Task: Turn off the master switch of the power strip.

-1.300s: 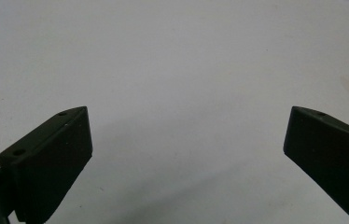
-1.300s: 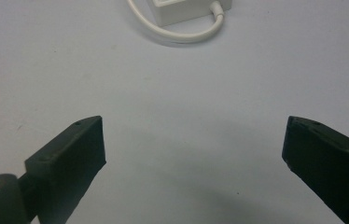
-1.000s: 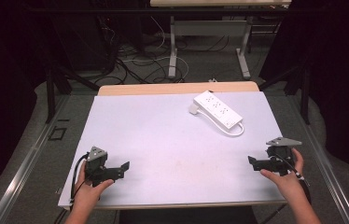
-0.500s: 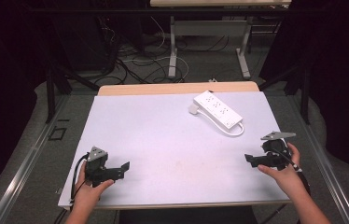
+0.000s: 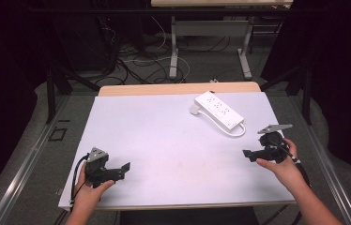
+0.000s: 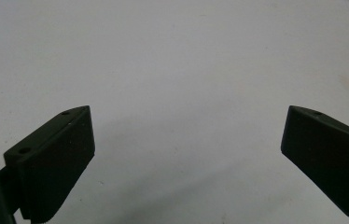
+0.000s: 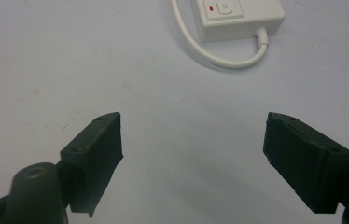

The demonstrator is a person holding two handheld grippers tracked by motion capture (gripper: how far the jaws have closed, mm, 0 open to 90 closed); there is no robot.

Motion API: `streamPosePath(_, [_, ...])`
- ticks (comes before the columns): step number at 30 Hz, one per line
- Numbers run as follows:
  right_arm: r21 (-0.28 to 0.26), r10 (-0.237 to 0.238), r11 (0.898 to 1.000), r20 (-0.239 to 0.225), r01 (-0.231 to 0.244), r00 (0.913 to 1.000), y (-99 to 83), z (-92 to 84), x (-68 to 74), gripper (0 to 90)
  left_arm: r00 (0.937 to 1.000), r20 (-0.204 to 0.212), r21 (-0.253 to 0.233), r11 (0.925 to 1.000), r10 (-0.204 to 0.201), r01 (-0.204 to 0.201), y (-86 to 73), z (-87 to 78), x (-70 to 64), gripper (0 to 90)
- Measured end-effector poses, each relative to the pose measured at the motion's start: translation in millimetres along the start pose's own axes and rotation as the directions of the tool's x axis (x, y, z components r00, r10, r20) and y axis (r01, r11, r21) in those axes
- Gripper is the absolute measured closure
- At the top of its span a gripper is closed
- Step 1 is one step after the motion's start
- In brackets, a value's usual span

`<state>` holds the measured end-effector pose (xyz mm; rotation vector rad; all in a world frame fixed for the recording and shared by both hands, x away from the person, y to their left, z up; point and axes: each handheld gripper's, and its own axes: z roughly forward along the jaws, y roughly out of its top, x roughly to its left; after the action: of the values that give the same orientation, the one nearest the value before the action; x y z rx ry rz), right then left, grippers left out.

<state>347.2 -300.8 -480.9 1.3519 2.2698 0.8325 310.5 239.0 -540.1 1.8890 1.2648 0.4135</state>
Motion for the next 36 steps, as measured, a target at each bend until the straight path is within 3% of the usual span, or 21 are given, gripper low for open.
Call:
streamPosePath(10, [0.029, -0.016, 0.999, 0.004, 0.016, 0.9999, 17.2, 1.4, -2.2, 21.2, 0.9999, -0.006, -0.015, 0.9998, -0.010, 0.010, -0.7, 0.7, 0.5, 3.1])
streamPosePath(16, [0.056, -0.016, 0.998, 0.011, 0.016, 0.9998, 26.9, 3.8, -4.5, 22.4, 1.0000, 0.002, 0.009, 0.9999, -0.005, 0.005, 0.1, -0.6, 1.5, 3.3])
streamPosePath(18, [0.055, -0.019, 0.998, 0.007, 0.019, 0.9998, 30.6, 4.0, -5.3, 23.4, 0.9999, -0.007, -0.010, 0.9999, -0.008, 0.008, -0.7, 0.9, 0.9, 3.4])
streamPosePath(25, [0.080, -0.034, 0.996, 0.026, 0.032, 0.9991, 43.5, 6.0, -5.6, 23.9, 1.0000, -0.001, 0.002, 1.0000, -0.006, 0.006, -0.3, 0.2, 1.5, 3.6])
streamPosePath(36, [0.085, -0.036, 0.996, 0.043, 0.032, 0.9984, 62.0, 8.6, -7.5, 24.2, 1.0000, -0.003, -0.002, 1.0000, -0.006, 0.006, -0.1, 0.4, 2.5, 3.8])
